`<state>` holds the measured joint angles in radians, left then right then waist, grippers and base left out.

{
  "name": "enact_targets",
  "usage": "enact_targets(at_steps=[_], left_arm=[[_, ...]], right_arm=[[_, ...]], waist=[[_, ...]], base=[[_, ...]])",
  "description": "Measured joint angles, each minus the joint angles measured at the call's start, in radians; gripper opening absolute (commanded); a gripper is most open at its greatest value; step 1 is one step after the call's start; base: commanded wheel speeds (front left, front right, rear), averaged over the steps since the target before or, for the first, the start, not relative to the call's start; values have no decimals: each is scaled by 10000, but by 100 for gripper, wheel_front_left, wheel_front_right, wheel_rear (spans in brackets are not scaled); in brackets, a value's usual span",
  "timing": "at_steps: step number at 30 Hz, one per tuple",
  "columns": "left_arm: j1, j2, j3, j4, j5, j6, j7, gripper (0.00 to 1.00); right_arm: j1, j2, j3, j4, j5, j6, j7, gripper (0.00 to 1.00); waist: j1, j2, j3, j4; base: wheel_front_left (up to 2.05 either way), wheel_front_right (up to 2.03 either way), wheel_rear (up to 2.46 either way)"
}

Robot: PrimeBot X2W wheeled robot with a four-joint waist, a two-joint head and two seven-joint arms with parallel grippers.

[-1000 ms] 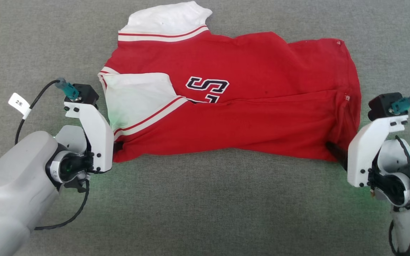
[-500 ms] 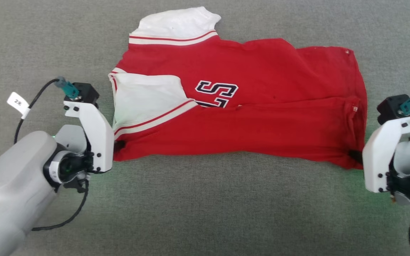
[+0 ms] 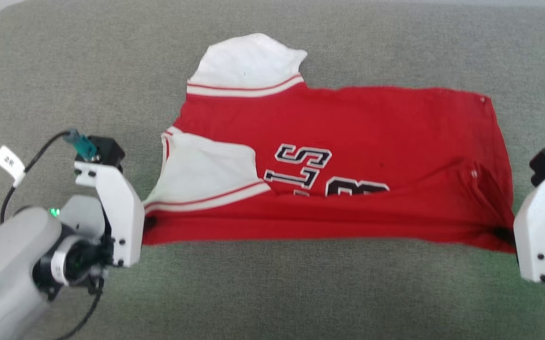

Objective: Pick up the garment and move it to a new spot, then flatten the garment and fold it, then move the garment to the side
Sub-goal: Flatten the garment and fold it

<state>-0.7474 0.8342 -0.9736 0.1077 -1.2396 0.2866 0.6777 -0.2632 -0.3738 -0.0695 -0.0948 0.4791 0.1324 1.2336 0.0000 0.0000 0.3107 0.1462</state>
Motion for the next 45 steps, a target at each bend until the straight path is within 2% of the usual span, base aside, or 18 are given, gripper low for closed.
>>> enact_targets(at_steps=[5, 9, 10, 11, 12, 13, 14, 15, 19, 22, 29, 32, 36, 40, 45], left_arm=[[699, 485, -171, -1379, -17, 738, 73, 0], [1125, 483, -351, -1653, 0, 924, -27, 0], [1184, 433, -362, -1586, 4, 924, -119, 23], [1213, 339, -362, -1467, -23, 918, -180, 38], [1216, 230, -391, -1342, -21, 880, -205, 53], [1218, 146, -414, -1156, -23, 832, -222, 100], [1218, 86, -426, -1003, -25, 825, -222, 100], [1218, 52, -426, -851, -52, 765, -221, 100], [1108, 33, -389, -604, -73, 640, -123, 100], [799, 270, -272, -690, -35, 619, 17, 100], [-408, 859, 35, -947, 566, 385, 293, 100], [-1086, 838, 217, -667, 813, 35, 242, 100], [-1957, 702, 433, 113, 1175, -667, -31, 100], [-2586, 531, 520, 1081, 1427, -1216, -213, 100], [-3398, 257, 640, 2405, 1689, -1829, -453, 100]], right_arm=[[788, 0, -313, -759, 138, -2, 696, 0], [1286, 155, -376, -922, 21, -2, 667, 0], [1343, 234, -343, -888, 0, -2, 606, 0], [1370, 297, -307, -842, -48, -2, 506, 5], [1397, 343, -288, -767, -109, -2, 378, 22], [1413, 399, -245, -671, -144, -4, 297, 31], [1428, 458, -188, -606, -144, -4, 194, 44], [1422, 522, -130, -564, -169, -4, 12, 100], [1378, 633, -44, -525, -196, -6, -424, 100], [1300, 727, -150, -748, -194, -8, -771, 100], [1123, 1505, -788, -1860, -297, -17, -2224, 100], [958, 1801, -794, -2276, -449, -15, -3271, 100], [672, 2176, -644, -2596, -805, -15, -5093, 100], [360, 2608, -420, -2646, -1097, -15, -7093, 100], [213, 2863, -17, -2552, -1526, -15, -8984, 100]], waist=[[0, 0, -76, 71], [0, 0, -116, 99], [0, 0, -124, 92], [0, 0, -132, 82], [0, 0, -137, 74], [0, 0, -142, 58], [0, 0, -149, 38], [0, 0, -158, 4], [0, 0, -218, -163], [0, 0, -267, -319], [0, 0, -216, -852], [0, 0, -115, -1162], [0, 0, 56, -1669], [0, 0, 258, -2245], [0, 0, 609, -2934]], base=[[0, 0, 0], [0, 0, 0], [0, 0, 0], [0, 0, 0], [0, 0, 0], [0, 0, 0], [0, 0, 0], [0, 0, 0], [0, 0, 0], [0, 0, 0], [0, 0, 0], [0, 0, 0], [0, 0, 0], [0, 0, 0], [0, 0, 0]])
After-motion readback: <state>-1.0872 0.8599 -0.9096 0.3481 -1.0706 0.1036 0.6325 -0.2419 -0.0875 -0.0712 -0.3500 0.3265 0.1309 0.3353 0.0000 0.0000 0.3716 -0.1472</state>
